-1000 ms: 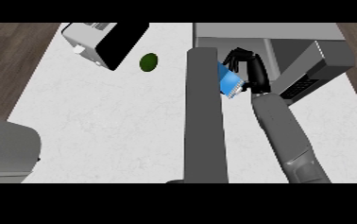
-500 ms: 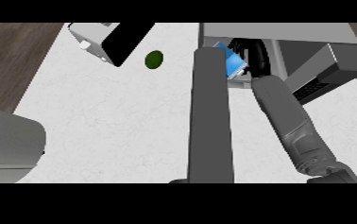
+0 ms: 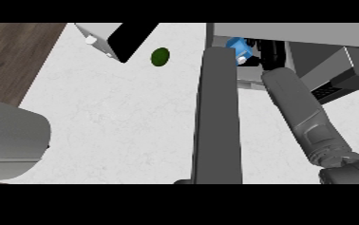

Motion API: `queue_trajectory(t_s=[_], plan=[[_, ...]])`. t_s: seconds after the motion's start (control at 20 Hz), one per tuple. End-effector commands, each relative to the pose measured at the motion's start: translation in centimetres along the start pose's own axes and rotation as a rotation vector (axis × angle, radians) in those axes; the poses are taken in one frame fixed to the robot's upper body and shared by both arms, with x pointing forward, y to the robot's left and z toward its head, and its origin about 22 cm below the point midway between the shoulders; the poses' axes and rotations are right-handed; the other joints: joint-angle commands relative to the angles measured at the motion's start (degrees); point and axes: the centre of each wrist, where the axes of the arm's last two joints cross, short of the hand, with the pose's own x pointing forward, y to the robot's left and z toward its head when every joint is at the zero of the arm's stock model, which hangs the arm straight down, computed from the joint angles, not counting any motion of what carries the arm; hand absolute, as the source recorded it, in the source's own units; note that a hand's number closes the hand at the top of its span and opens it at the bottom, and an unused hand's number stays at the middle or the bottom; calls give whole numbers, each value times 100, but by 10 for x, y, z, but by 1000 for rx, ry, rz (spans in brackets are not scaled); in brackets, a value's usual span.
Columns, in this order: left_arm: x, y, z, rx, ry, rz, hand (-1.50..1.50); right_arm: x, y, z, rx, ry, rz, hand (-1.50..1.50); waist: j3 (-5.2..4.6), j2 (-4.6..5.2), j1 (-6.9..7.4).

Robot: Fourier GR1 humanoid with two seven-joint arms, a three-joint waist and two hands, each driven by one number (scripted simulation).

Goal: Pick up the milk, place it into the microwave and close the microwave

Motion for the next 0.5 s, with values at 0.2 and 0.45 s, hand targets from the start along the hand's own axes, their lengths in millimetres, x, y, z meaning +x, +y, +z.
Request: queue_trajectory(t_s=[0.2,0.45], plan=[[-3,-5,-16,-25,-3,9,-150,-26,-30,-2,-36,-45,212,150,12,100,92],[-8,-2,-16,-32,17,6,-150,-41,-36,9,-121,105,319,-150,10,132,175]])
